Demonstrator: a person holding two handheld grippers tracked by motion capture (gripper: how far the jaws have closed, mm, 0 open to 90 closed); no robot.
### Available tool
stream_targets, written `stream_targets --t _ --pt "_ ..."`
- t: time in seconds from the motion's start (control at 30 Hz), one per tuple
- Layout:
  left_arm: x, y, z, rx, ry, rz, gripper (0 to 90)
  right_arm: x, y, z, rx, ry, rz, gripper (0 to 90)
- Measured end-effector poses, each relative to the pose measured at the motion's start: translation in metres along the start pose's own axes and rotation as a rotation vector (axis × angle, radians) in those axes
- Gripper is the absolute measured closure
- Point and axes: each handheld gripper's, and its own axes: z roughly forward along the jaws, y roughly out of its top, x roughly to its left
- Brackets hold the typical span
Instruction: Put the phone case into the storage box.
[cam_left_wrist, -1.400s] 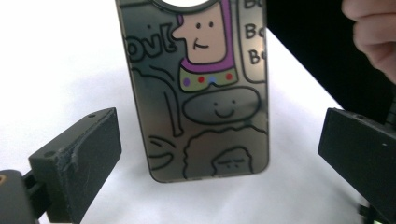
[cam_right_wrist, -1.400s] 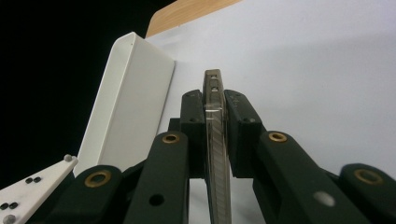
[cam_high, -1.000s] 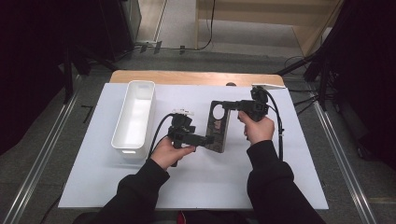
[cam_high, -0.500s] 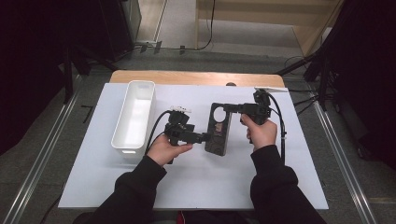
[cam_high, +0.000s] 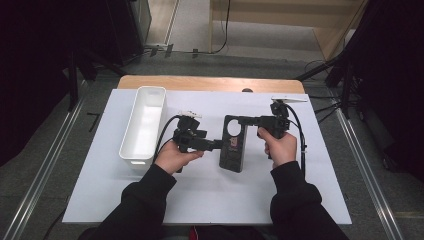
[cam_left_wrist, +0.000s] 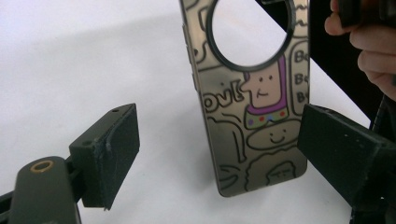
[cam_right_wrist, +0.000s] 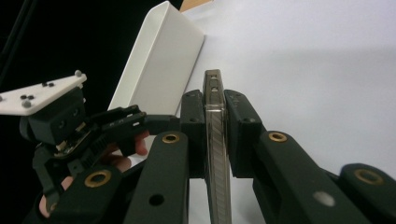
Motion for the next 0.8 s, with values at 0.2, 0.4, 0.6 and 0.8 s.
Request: stream_targets --t 0.2,0.4,0.6,0.8 --pt "0.001 0.001 -0.002 -0.001 -0.003 0.009 18.1 0.002 -0.005 0.001 0.009 0.005 -0.011 77.3" --pt "0.002 0.003 -0.004 -0.004 -0.014 0.018 21.8 0.007 -0.011 0.001 0.014 0.014 -0.032 77.3" --pt "0.002 0.003 -0.007 -0.015 -0.009 0.036 26.0 0.012 -0.013 -0.001 0.011 0.019 -0.054 77.3" --pt "0.001 0.003 -0.007 -0.012 0.005 0.063 28.7 0.012 -0.016 -0.001 0.012 0.022 -0.058 77.3"
